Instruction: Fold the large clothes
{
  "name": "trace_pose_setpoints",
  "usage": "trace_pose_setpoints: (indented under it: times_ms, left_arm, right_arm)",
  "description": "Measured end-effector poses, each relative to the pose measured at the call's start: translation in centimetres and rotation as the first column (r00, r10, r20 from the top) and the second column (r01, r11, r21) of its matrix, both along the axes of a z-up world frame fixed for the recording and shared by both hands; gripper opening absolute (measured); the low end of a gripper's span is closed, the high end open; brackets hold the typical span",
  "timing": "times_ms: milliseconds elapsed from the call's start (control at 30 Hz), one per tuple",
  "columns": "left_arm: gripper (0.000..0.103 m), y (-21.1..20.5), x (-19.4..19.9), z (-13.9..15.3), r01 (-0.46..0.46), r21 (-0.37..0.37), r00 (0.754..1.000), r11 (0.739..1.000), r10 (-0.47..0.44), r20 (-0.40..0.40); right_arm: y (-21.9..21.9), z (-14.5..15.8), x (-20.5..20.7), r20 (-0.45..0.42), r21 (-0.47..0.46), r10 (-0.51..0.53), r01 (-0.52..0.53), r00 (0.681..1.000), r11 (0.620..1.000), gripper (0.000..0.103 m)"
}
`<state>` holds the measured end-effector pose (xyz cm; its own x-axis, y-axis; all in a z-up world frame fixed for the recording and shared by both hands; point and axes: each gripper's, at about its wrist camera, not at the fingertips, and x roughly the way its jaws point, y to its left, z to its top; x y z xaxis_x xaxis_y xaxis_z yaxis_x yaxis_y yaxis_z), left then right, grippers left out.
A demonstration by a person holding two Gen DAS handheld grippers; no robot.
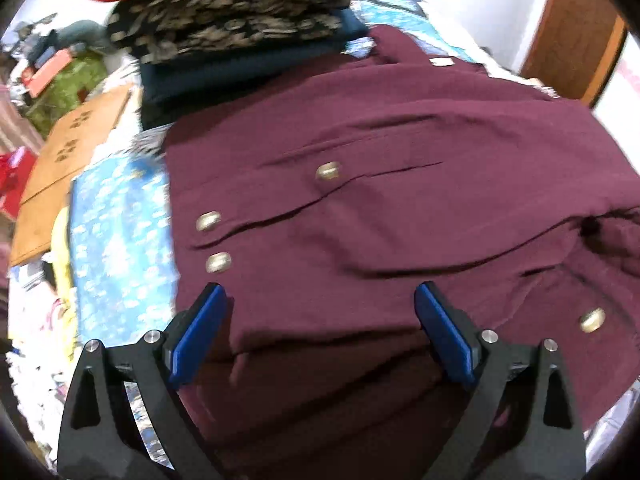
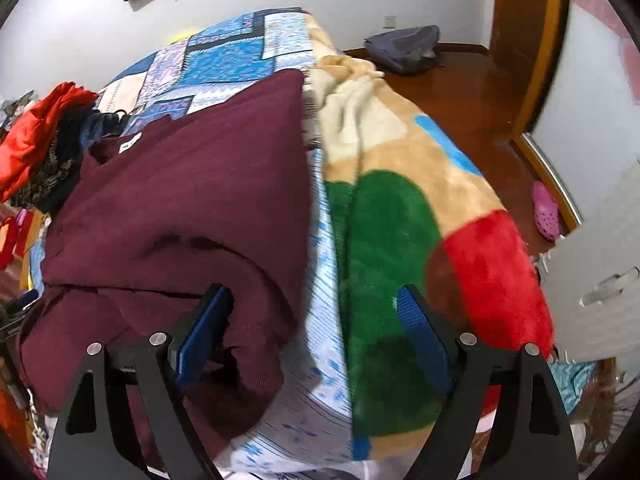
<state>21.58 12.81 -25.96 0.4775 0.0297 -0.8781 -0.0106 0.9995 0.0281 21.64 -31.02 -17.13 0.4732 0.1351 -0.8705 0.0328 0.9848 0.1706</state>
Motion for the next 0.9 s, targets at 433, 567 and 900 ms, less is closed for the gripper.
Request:
trace_pose_setpoints:
  times_ms: [433,567,900]
  left_arm:
    - [0.095,7.9,-4.5,3.0,-0.221,-0.11,0.975,0.969,0.224,0.012]
    - [0.095,9.0,-5.9,1.5,-0.261,-0.167,0.965,0.951,0.255,-0.056]
    - [0.096,8.6,-8.6,-3.7,-0.351,-0.418,0.932,0.838,0.271,-0.239]
  right_arm:
    - [1.3,3.9,-3.9,0.062,0.118,-0.003,-0.004,0.998,0.993,0.084]
    - [2.4,2.3,-4.7,0.019,0.156,0.015,-0.018,1.0,0.988,0.084]
    - [4.8,-1.6,-5.0,-0.068,0.261,0.034,-0.015,0.997,0.965,0.085]
